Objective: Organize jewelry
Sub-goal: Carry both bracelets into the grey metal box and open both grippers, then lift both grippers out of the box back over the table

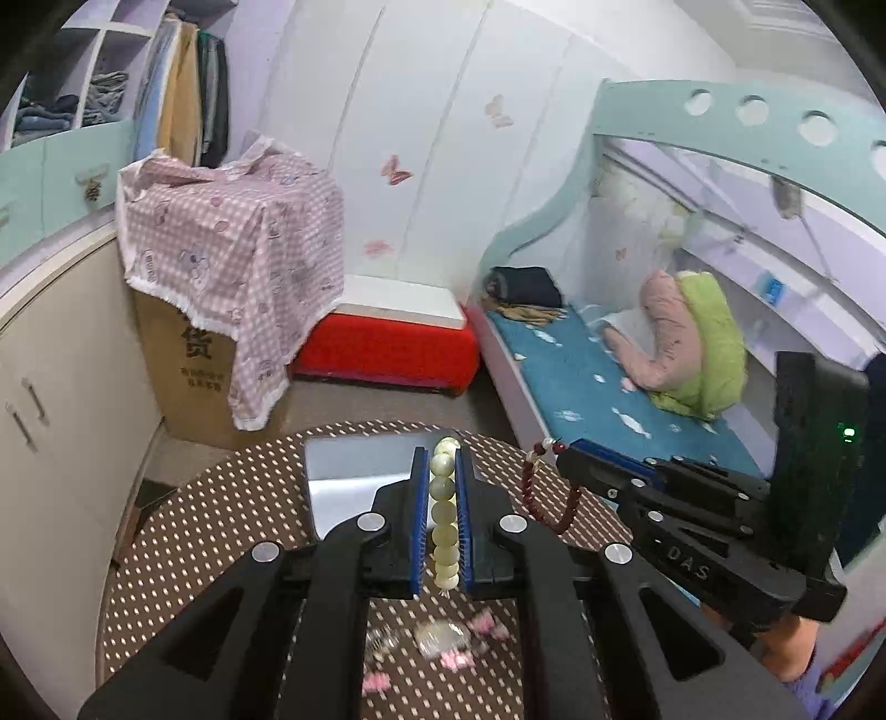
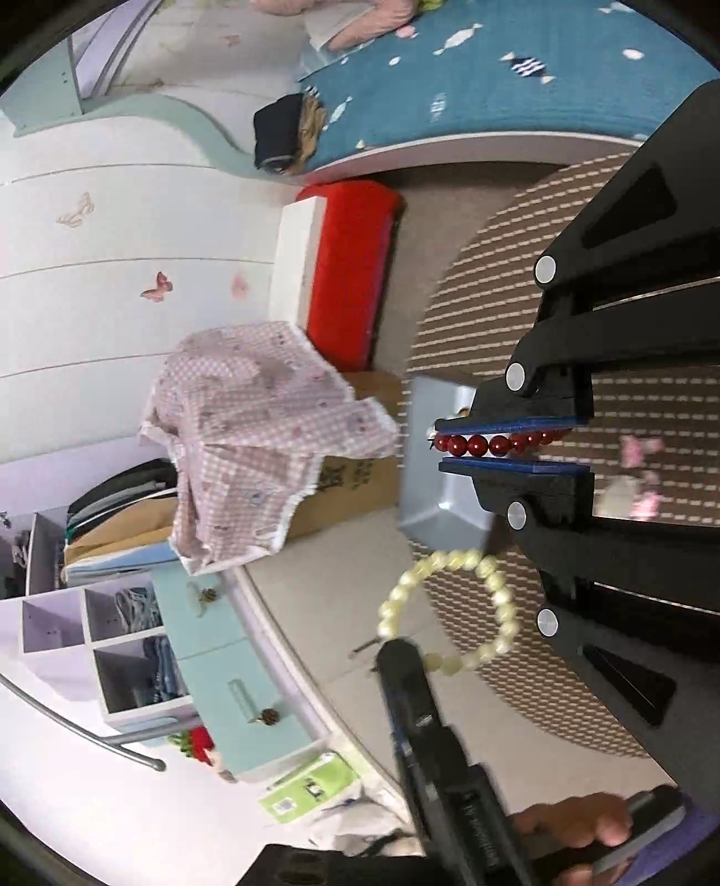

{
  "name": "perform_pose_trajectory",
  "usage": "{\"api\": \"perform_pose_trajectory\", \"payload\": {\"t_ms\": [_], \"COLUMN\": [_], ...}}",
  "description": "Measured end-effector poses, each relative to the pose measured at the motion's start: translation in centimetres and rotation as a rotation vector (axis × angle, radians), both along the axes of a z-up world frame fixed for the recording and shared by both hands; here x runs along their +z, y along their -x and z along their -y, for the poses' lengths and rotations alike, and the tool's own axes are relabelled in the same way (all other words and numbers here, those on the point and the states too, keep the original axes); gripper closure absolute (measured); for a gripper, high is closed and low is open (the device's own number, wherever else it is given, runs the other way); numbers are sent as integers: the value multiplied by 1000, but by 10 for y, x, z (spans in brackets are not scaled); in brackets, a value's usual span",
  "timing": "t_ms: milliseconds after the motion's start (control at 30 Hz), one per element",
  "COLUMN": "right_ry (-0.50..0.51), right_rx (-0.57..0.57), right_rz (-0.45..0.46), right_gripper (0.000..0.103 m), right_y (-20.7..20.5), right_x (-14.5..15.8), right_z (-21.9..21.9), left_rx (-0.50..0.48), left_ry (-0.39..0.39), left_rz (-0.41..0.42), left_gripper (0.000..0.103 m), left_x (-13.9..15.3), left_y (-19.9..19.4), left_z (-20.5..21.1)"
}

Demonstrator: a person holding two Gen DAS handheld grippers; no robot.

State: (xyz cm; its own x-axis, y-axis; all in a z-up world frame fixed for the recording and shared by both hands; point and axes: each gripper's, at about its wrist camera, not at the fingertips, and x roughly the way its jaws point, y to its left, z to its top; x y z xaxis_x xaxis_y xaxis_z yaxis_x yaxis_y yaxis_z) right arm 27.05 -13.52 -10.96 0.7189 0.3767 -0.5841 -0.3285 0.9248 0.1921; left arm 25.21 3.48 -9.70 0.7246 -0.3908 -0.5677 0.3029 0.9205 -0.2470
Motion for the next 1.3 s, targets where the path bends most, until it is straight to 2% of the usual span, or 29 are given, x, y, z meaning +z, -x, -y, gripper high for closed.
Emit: {"api": "perform_pose_trajectory", "payload": {"t_ms": [67, 133, 367, 600, 833, 867, 933, 967, 1100, 1167, 1200, 1267, 1300], "right_ry": [-14, -23, 18, 42, 47, 38, 33, 31, 26, 48, 51, 60, 64], "right_rx": [2, 8, 15, 5, -7, -10, -6, -11, -16, -27, -28, -35, -42], "right_rz": [-9, -25, -108, -179, -207, -205, -209, -205, -173, -136, -120, -78, -61], "right_gripper": [95, 95, 95, 95, 94, 93, 92, 92, 92, 92, 92, 86, 68], "right_y": [-19, -32, -63, -75, -74, -73, -69, -67, -54, -40, -35, -17, -10], "right_x": [0, -6, -51, -93, -106, -107, -107, -105, -90, -77, -71, -56, -50], "right_z": [-4, -9, -31, -35, -32, -31, -28, -27, -20, -18, -17, -15, -15], "left_rx": [-2, 6, 26, 37, 56, 55, 73, 82, 89, 103, 112, 135, 145], "left_ry": [-20, -26, -81, -107, -114, -111, -118, -122, -118, -118, -118, -122, -123], "left_rz": [4, -36, -142, -221, -250, -255, -248, -240, -209, -180, -159, -113, -89], "left_gripper": [95, 95, 95, 95, 94, 91, 66, 61, 59, 50, 42, 34, 30], "left_x": [-1, -10, -57, -93, -104, -104, -103, -101, -87, -78, -71, -59, -54], "left_y": [-12, -30, -70, -86, -91, -92, -89, -88, -73, -62, -54, -38, -29], "left_z": [4, 6, 12, 9, 5, 5, 5, 5, 4, 3, 1, -3, -4]}}
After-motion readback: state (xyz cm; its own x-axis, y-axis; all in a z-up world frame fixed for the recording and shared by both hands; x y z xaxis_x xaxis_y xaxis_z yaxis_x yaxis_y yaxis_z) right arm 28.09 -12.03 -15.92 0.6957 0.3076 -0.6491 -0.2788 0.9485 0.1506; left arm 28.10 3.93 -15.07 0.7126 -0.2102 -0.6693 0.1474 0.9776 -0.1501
